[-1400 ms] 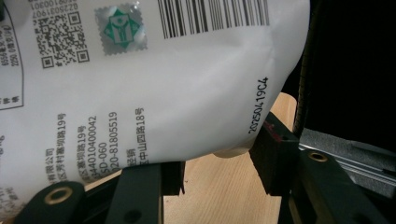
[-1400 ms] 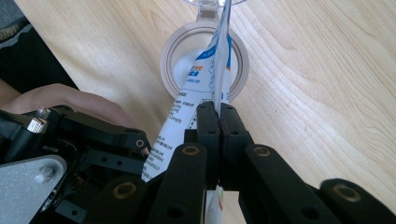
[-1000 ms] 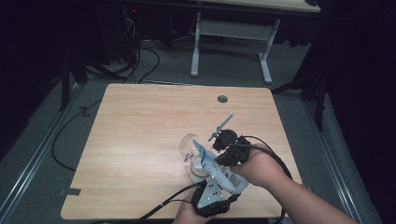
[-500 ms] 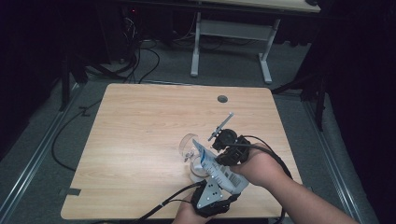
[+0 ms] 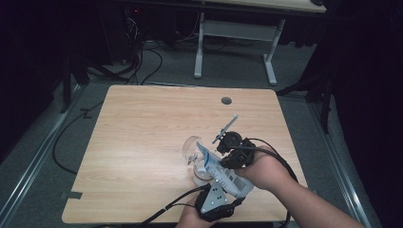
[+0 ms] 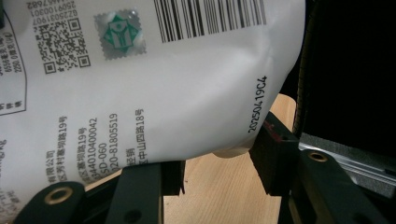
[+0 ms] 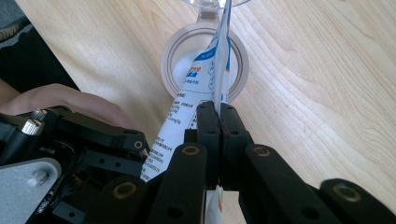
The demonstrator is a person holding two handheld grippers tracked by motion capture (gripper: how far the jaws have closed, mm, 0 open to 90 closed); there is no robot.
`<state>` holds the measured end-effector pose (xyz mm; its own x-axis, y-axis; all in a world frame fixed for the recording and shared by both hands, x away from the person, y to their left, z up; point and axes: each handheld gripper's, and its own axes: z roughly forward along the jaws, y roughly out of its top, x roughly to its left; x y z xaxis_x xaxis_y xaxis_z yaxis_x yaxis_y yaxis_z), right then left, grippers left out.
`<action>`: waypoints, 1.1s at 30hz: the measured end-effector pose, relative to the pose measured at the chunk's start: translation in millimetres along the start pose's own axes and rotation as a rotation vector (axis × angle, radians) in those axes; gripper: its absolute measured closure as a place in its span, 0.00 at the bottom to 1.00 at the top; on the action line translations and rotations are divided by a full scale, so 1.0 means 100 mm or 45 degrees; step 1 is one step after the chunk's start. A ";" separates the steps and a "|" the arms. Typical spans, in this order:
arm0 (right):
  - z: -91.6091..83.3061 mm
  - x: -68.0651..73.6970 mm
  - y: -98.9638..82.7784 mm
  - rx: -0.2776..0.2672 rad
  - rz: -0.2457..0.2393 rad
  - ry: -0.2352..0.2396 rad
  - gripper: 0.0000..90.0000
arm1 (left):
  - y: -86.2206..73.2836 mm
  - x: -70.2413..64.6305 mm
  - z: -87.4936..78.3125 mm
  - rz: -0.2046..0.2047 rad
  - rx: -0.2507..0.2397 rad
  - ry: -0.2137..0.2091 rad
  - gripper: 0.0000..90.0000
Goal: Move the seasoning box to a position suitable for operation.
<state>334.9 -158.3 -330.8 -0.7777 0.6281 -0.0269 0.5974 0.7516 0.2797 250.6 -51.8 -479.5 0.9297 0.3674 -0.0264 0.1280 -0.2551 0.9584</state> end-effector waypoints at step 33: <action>0.00 0.00 0.05 -0.005 -0.012 -0.002 1.00 | 0.02 0.03 -0.02 -0.006 -0.011 0.008 0.66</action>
<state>337.4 -154.4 -329.8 -0.7830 0.6212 -0.0313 0.5891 0.7568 0.2831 252.4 -49.4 -477.5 0.9268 0.3743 -0.0290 0.1292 -0.2454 0.9608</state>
